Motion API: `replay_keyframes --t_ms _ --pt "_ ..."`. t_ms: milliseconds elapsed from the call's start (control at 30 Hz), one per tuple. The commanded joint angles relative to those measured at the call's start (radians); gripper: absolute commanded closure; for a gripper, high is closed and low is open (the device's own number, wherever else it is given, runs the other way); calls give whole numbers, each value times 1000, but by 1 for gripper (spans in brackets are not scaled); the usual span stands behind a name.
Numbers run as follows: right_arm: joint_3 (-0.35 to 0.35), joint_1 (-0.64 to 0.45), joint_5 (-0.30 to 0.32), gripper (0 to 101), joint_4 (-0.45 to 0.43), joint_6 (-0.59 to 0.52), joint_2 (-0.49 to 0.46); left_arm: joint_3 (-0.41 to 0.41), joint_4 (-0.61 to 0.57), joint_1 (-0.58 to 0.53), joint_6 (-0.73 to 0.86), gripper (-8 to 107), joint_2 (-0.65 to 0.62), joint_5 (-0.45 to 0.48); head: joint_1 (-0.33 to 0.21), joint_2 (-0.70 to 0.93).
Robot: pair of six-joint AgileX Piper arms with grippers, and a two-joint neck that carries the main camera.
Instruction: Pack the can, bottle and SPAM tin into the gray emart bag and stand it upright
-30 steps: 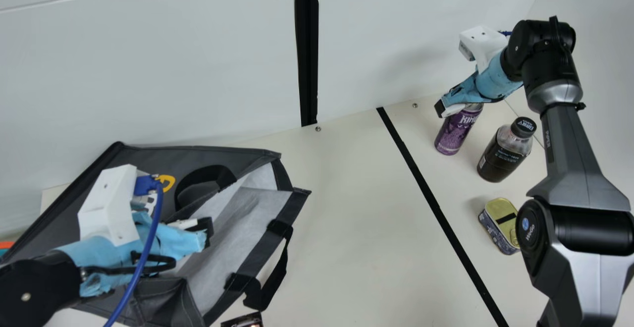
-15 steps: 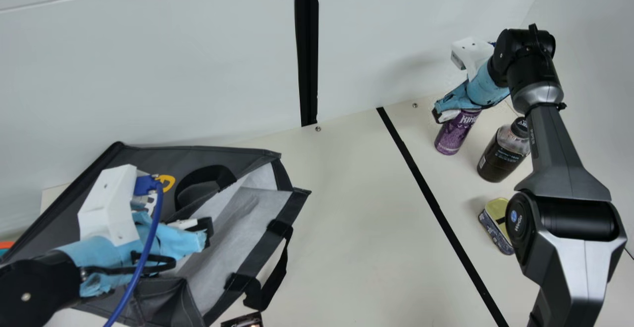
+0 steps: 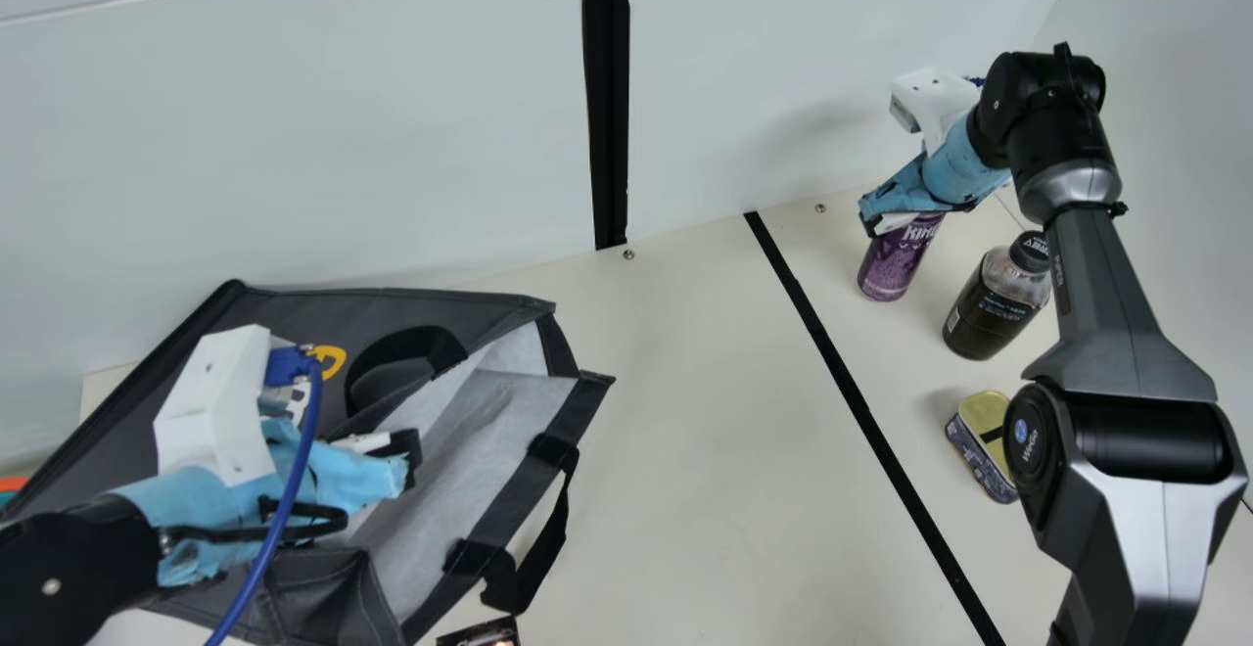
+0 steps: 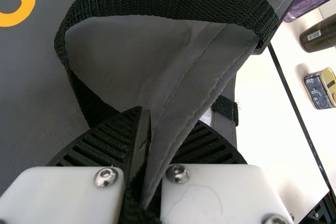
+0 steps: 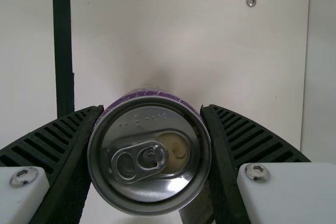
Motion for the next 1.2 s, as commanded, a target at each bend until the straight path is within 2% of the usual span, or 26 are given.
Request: replay_keyframes --t_ms 0,233,467,1167 --pt "1 -3 -2 101 5 -15 -8 0 0 0 0 107 0 0 -23 -1" --pt "27 -6 -2 101 18 -74 -53 0 0 0 0 107 0 0 -23 -1" --pt "82 -2 -2 101 43 -134 -117 0 0 0 0 107 0 0 -23 -1" --pt "329 19 -2 101 157 -319 -334 0 0 0 0 107 0 0 -23 -1"
